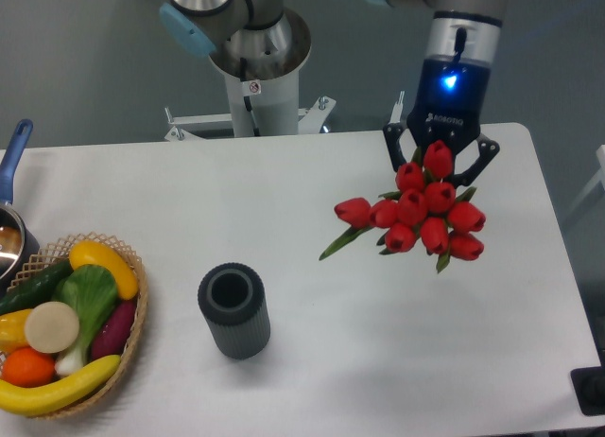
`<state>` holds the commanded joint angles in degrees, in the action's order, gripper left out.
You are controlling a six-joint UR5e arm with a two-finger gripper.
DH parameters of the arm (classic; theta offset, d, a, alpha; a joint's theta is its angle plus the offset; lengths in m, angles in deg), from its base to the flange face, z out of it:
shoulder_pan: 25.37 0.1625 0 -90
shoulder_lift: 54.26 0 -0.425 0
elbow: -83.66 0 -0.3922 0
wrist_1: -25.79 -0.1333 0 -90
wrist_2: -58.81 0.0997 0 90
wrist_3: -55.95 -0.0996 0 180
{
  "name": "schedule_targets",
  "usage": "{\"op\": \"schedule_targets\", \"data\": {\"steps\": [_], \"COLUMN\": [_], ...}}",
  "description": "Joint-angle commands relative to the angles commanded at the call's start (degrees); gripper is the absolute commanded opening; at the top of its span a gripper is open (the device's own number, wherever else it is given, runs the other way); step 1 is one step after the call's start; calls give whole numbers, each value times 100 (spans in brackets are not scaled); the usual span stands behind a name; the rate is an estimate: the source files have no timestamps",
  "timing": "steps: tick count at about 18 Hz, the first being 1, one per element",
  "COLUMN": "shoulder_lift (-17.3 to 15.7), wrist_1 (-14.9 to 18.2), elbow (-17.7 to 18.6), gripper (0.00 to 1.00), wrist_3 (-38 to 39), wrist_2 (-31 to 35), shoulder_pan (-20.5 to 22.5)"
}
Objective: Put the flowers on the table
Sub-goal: 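Lower the held tulips toward the table beside the black vase, then lay the tulips flat on the table surface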
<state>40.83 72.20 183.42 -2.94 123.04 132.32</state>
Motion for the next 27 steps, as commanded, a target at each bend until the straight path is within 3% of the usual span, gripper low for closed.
{"op": "schedule_targets", "data": {"steps": [7, 13, 20, 27], "shoulder_lift": [193, 580, 1238, 1784], "wrist_1": [9, 26, 0, 0], "elbow": [158, 176, 150, -35], "gripper": [36, 32, 32, 32], "wrist_3": [-236, -378, -396, -440], "wrist_2": [1020, 2488, 2982, 2991], "shoulder_pan": [-439, -1055, -1310, -1424]}}
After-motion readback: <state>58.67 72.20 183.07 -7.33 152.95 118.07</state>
